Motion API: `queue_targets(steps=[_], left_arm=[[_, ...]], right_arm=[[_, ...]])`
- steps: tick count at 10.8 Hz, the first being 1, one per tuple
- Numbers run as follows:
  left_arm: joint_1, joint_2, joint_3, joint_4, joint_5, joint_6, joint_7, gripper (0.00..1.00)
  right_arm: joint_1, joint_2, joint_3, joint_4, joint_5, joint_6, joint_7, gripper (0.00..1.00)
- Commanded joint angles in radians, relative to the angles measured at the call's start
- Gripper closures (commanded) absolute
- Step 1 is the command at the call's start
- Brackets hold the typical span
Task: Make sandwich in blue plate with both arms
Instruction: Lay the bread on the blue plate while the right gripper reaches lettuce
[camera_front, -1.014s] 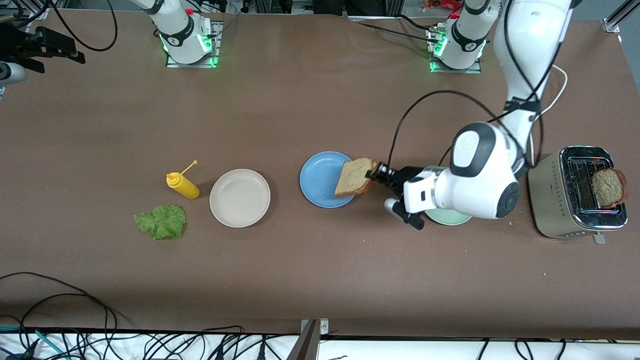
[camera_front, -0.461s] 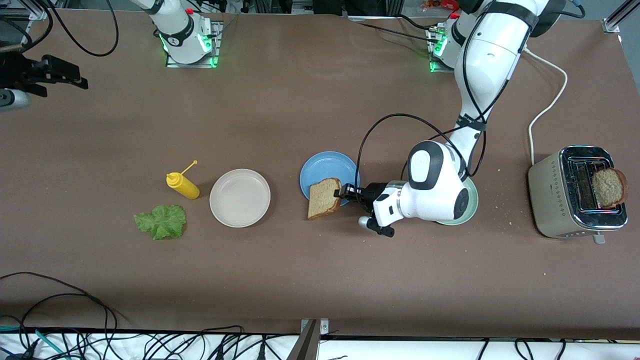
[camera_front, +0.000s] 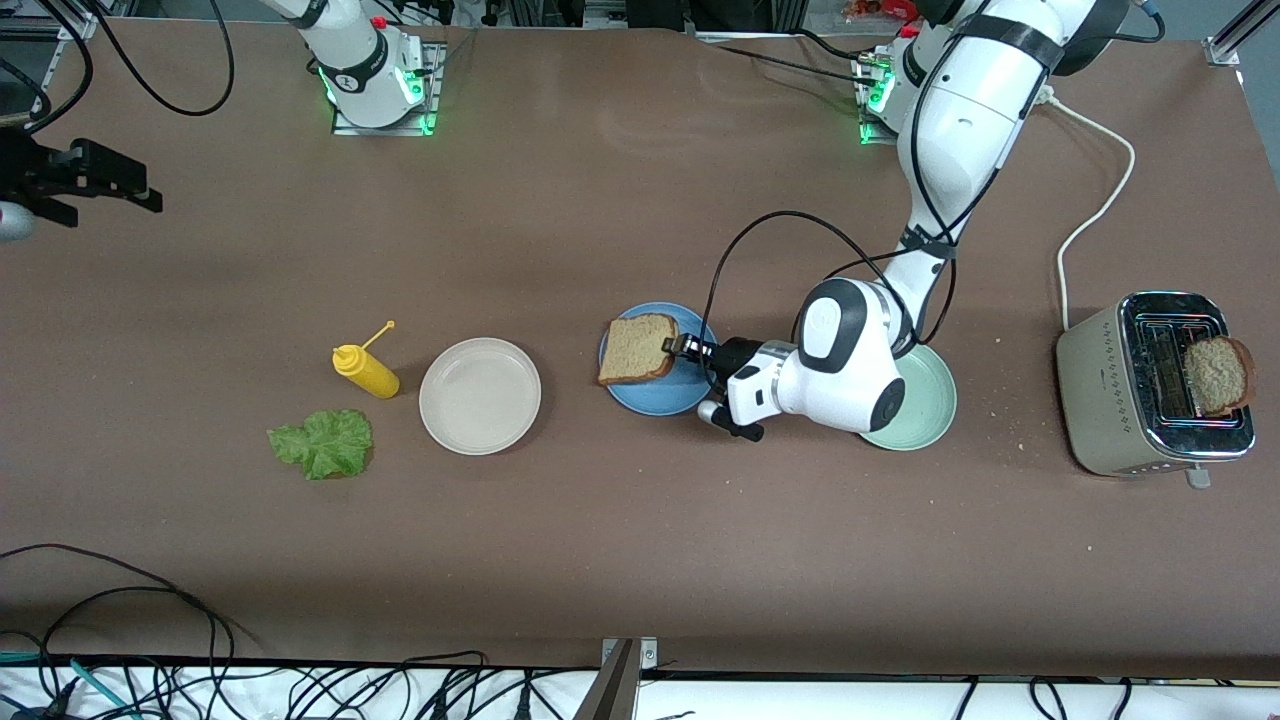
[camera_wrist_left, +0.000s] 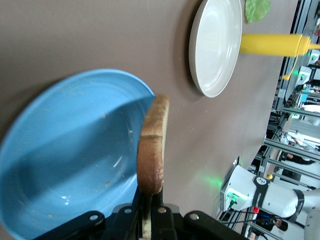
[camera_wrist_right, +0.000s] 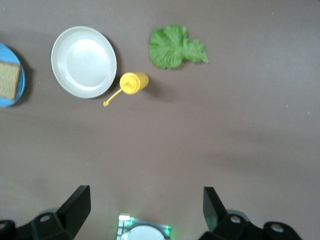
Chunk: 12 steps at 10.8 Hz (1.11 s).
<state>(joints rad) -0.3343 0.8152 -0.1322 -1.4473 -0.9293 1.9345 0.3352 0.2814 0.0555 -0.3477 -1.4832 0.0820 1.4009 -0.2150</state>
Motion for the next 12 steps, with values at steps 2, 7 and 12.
queue_targets(steps=[2,7,12], left_arm=[[0.032,-0.028,-0.011,-0.073,-0.023,-0.019,0.081,0.73],[0.119,-0.07,-0.007,-0.061,0.087,-0.089,0.085,0.0],[0.202,-0.24,-0.001,-0.058,0.441,-0.091,0.068,0.0]], right_arm=[[-0.045,0.023,0.085,-0.086,-0.037,0.206,-0.026,0.0],[-0.099,0.058,0.134,-0.252,-0.056,0.409,-0.041,0.0],[-0.129,0.216,0.134,-0.327,-0.044,0.628,-0.116,0.0]])
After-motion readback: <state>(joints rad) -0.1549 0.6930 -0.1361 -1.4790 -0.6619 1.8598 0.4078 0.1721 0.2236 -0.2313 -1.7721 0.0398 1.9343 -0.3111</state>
